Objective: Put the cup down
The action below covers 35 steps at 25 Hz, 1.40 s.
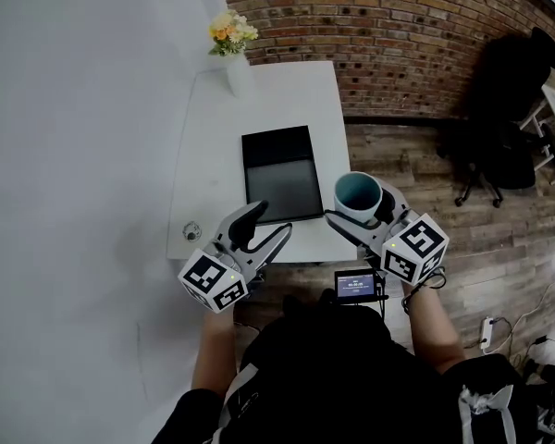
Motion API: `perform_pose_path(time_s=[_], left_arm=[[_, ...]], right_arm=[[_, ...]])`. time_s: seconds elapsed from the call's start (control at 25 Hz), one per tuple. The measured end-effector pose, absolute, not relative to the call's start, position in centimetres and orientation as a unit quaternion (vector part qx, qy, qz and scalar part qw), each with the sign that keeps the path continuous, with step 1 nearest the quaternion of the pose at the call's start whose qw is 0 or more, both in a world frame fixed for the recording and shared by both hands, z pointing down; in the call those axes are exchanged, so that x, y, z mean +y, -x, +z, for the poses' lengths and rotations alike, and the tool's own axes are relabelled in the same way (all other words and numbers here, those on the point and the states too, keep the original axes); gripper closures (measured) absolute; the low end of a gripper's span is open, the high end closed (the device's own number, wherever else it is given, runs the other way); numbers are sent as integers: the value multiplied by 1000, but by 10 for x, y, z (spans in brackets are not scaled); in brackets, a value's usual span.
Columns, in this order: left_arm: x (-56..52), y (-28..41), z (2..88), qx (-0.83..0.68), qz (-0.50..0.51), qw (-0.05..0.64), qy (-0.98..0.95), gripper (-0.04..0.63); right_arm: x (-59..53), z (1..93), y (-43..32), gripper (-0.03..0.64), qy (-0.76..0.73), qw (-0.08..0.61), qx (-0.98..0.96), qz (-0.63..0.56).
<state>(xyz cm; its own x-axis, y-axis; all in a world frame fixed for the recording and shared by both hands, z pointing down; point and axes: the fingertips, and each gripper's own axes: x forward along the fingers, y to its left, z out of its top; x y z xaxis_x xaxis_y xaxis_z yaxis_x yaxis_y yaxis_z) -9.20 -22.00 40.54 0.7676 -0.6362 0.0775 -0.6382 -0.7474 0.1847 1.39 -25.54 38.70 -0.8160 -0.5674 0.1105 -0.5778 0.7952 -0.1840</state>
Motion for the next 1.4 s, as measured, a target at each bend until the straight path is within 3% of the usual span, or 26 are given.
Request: perform_pose_path(time_s=[0.76, 1.4], left_arm=[[-226, 101, 407, -383, 14, 105, -918, 353], [-250, 156, 422, -412, 7, 121, -903, 353]], right_arm=[[-283, 402, -2, 219, -286, 29, -952, 109], [-423, 516, 137, 221, -316, 74, -941, 94]])
